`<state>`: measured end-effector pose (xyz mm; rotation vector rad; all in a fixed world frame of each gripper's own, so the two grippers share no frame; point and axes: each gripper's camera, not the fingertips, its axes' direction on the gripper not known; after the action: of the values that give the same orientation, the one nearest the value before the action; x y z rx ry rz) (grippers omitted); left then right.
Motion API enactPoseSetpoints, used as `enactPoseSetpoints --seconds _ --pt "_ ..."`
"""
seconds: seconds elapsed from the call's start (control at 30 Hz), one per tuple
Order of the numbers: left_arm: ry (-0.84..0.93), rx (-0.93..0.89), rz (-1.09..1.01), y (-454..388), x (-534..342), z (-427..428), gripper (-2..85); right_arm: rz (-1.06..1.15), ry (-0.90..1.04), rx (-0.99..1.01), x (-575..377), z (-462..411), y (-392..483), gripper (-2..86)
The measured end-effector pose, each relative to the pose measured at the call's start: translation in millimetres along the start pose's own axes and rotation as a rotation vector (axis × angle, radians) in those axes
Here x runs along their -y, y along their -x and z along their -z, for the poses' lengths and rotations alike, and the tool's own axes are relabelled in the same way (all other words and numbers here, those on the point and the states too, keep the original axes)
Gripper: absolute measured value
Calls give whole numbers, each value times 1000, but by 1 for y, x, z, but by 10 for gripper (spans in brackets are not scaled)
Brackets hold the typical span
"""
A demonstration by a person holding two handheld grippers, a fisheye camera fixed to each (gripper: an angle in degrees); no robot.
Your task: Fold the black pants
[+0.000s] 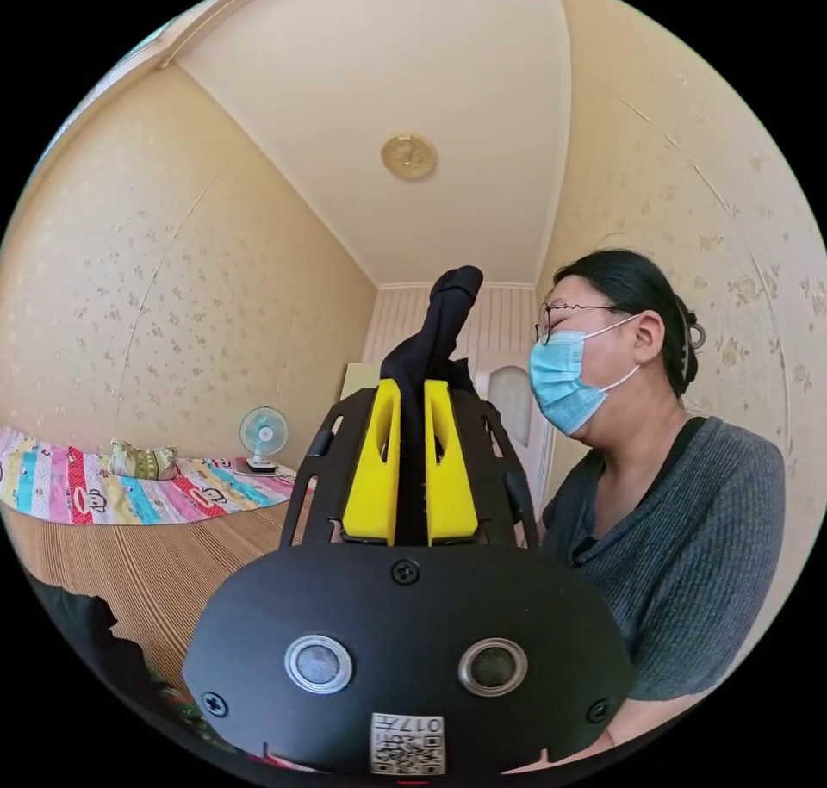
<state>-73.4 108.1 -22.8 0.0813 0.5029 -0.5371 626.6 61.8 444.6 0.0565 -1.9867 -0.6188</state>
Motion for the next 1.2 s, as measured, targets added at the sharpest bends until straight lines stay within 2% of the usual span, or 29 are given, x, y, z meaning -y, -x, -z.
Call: enactPoseSetpoints --seconds 0.07,0.17,0.3,0.4,0.47,0.5,0.6,0.67,0.8,0.87,0.93,1.03,1.2 --pt "39 5 73 3 5 -18 48 -11 29 -29 3 -6 -5 15" --pt "130 21 159 21 3 -52 47 -138 106 -81 -1 -23 -45 16" --pt "248 59 299 80 9 -118 44 -337 238 -148 -8 -61 -155 19" --pt "247 86 421 188 63 -200 43 -452 175 -221 20 -93 -266 24" --pt "163 195 465 287 136 -260 50 -472 73 -331 51 -110 -332 30" --pt "133 229 491 310 149 -269 65 -486 31 -414 67 -121 -374 37" --pt "113 438 611 378 180 -295 127 -619 100 -642 66 -146 -443 66" --pt "281 587 623 381 171 -320 125 -629 199 -741 46 -161 -460 68" --pt "662 559 515 356 97 -365 129 -654 506 -679 -58 -181 -485 74" --pt "856 560 535 330 13 -371 130 -693 616 -619 -123 -178 -487 74" --pt "926 562 595 308 -45 -361 133 -775 711 -590 -208 -162 -480 76" --pt "955 596 714 269 -112 -334 143 -886 743 -622 -293 -131 -456 82" --pt "948 720 785 211 -140 -304 149 -972 761 -734 -352 -90 -409 110"
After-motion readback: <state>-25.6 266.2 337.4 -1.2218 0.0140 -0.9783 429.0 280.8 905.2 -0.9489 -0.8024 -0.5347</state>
